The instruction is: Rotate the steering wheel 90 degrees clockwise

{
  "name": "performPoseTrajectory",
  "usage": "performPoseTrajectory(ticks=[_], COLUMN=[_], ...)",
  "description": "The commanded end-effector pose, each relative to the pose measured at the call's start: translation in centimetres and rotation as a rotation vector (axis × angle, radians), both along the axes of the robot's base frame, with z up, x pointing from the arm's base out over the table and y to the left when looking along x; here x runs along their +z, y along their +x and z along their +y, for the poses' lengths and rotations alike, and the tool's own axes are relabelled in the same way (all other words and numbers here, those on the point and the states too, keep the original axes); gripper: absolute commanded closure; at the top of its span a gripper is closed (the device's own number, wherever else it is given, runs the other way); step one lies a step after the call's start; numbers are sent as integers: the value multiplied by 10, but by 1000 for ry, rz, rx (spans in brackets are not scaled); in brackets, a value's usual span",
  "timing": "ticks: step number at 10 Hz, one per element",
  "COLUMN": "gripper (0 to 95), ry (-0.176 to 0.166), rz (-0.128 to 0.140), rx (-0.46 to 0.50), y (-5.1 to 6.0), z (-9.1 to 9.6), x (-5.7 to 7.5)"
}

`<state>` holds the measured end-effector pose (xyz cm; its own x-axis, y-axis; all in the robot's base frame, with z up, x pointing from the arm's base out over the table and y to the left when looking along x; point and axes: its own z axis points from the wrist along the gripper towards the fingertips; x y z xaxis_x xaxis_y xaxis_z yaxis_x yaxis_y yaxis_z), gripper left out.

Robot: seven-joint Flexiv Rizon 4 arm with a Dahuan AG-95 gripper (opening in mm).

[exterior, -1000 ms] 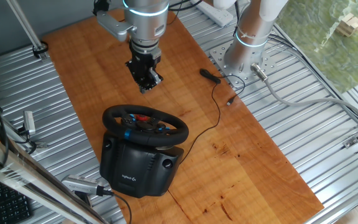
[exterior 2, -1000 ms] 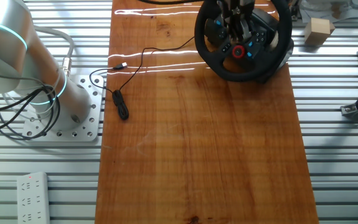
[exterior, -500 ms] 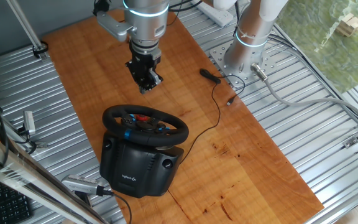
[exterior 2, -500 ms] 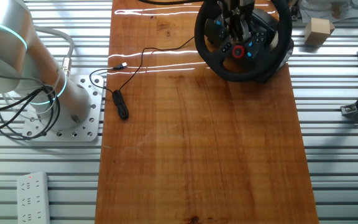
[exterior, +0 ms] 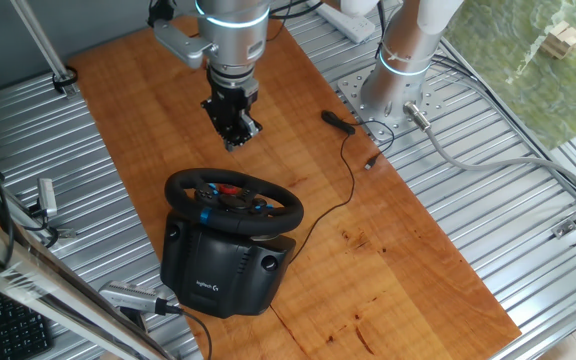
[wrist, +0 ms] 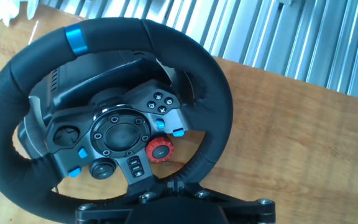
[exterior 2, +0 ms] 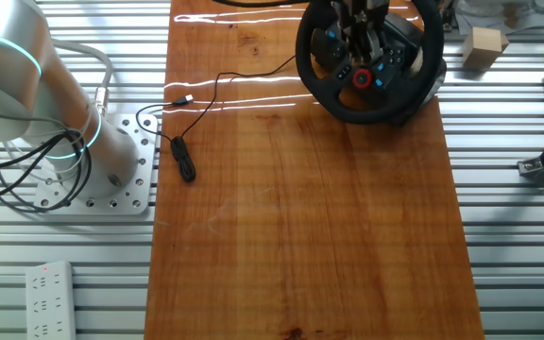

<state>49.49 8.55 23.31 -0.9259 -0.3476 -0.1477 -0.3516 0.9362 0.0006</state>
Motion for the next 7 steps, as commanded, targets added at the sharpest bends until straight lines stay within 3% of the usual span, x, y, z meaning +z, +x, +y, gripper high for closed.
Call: performPoseTrajectory(ticks=[1, 5, 7], gripper=[950, 950, 950], ry=[22, -9, 0], rz=[-30, -2, -11], rx=[14, 107, 136], y=[0, 0, 0], z=[0, 0, 0], x=[0, 0, 0])
